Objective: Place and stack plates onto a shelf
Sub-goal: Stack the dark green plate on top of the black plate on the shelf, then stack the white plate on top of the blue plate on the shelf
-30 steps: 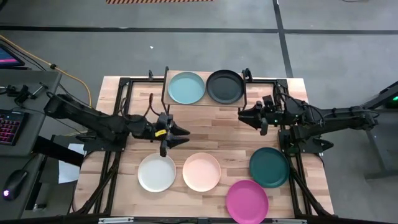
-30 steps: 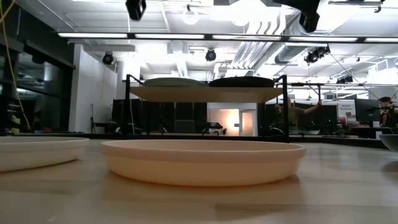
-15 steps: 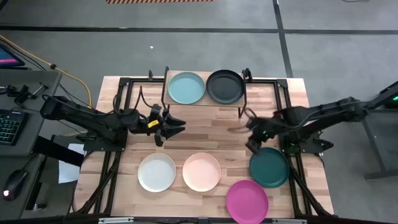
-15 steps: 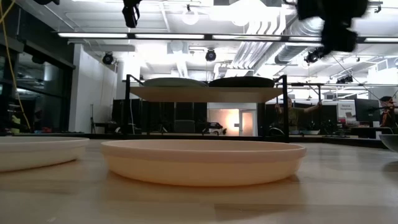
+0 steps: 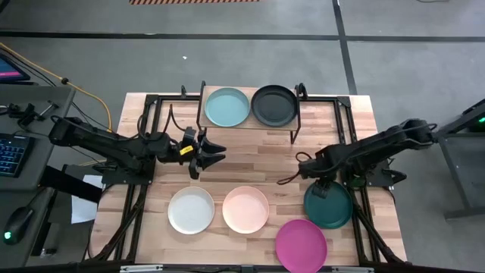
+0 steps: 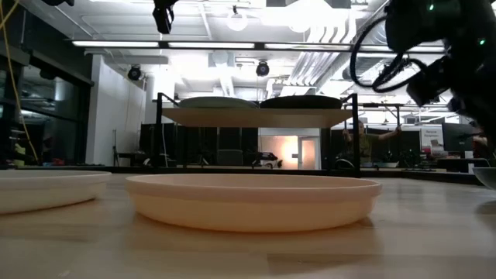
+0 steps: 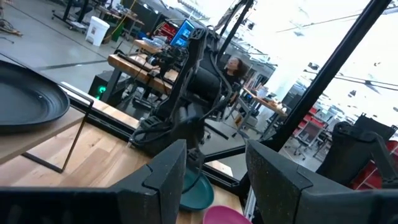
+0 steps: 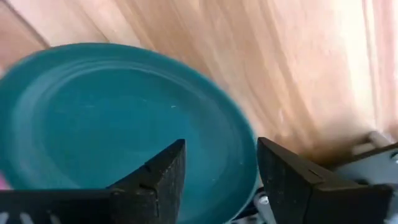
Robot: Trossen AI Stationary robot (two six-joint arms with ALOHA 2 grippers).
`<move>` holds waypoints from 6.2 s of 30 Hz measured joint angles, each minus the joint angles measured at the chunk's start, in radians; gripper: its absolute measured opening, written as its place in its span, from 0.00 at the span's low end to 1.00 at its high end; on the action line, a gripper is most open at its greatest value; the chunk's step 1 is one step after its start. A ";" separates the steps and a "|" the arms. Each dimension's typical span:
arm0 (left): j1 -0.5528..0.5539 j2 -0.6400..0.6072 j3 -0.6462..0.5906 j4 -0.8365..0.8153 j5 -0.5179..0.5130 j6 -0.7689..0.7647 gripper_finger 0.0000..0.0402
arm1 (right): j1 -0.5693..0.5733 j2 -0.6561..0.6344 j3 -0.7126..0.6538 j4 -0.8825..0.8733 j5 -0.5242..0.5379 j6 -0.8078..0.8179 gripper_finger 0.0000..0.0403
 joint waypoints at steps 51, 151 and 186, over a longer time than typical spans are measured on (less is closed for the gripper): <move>0.133 -0.303 0.000 0.039 -0.001 0.187 0.39 | -0.133 -0.057 0.401 0.059 0.050 -0.047 0.00; 0.118 -0.163 0.216 -0.764 0.124 0.154 0.39 | -0.362 -0.497 0.126 0.940 0.080 -0.254 0.47; -0.207 0.417 0.041 -1.050 0.092 0.051 0.19 | -0.362 -0.476 0.134 0.861 0.095 -0.273 0.47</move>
